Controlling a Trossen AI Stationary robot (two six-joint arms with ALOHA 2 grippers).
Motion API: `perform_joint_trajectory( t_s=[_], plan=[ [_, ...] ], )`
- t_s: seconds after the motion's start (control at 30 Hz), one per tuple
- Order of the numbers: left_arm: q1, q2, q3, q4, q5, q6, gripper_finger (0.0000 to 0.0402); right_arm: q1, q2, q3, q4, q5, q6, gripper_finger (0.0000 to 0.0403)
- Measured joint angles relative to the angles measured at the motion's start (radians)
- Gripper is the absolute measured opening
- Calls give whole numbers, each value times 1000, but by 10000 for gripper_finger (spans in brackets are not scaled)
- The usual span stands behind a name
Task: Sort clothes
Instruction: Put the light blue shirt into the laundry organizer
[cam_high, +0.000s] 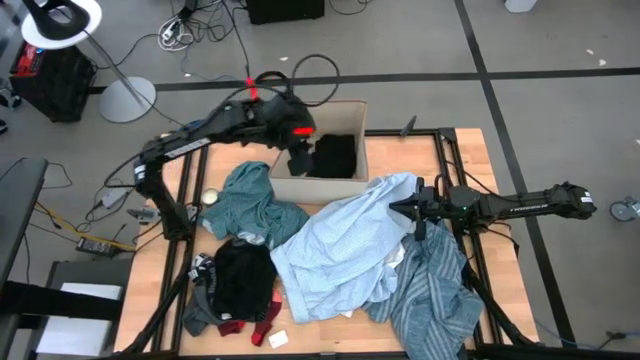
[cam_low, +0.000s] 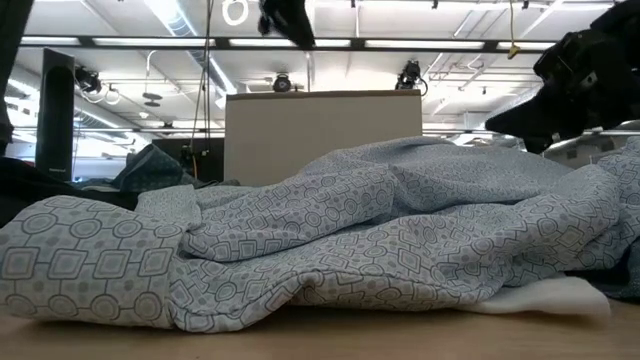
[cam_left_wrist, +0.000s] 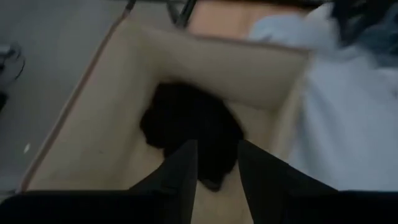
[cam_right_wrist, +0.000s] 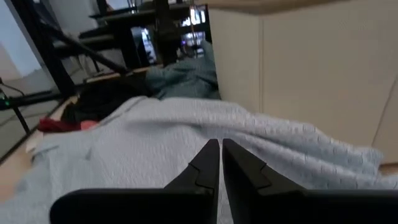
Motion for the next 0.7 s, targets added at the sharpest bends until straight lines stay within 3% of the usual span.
perform_joint_trajectory(
  t_s=[0.1,0.23,0.43,0.6,0.7],
  plan=[
    [-39,-65,-19,17,-20,-28,121,0,0,0,26,0,19,23],
    [-106,-181,-136,91,-60,-65,121,0,0,0,76,3,102,23],
    [-207,-379,-458,273,-126,-156,121,0,0,0,93,1,46,23],
    [-273,-534,-725,443,-125,-227,121,0,0,1,102,1,1,23],
    [-307,-605,-845,492,-102,-260,121,0,13,59,23,17,0,31]
  ],
)
